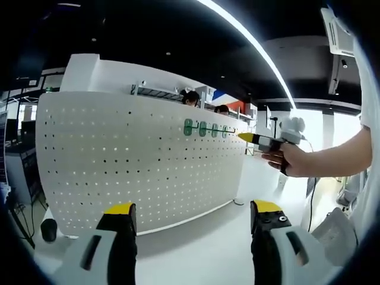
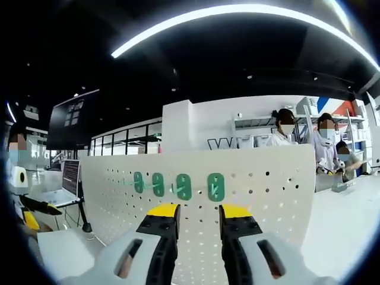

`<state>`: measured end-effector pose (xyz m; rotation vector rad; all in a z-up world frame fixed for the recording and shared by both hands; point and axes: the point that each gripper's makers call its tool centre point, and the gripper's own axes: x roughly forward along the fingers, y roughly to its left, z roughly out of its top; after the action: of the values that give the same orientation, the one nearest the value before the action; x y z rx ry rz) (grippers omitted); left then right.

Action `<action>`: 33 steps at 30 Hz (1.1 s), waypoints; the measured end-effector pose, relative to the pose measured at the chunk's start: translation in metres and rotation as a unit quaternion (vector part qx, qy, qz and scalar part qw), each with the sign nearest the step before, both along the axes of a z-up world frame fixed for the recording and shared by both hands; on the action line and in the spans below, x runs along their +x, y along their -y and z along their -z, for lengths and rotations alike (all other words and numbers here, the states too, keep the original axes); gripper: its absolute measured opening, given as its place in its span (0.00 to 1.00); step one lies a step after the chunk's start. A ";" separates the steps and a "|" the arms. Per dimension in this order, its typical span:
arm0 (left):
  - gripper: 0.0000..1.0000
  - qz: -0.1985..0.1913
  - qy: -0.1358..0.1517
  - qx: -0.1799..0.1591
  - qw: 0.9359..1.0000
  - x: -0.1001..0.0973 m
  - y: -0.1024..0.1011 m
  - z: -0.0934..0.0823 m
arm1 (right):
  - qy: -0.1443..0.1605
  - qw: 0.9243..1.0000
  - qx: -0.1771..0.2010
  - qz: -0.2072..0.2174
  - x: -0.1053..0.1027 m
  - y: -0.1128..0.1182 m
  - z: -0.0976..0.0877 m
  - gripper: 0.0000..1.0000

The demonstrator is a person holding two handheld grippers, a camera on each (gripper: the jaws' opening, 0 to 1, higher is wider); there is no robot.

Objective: Insert the hook assembly into the mounting plate slot until the hook locks in place.

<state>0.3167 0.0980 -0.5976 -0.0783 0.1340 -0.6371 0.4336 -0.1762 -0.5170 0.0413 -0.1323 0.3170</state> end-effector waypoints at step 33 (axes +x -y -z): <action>0.81 -0.004 0.004 0.002 1.000 -0.003 -0.008 0.000 | -0.005 0.999 -0.007 -0.051 -0.053 -0.017 0.021 0.39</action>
<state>0.3139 0.1060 -0.5981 -0.0730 0.1280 -0.6285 0.3803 -0.1594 -0.5381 0.0368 -0.1174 0.4196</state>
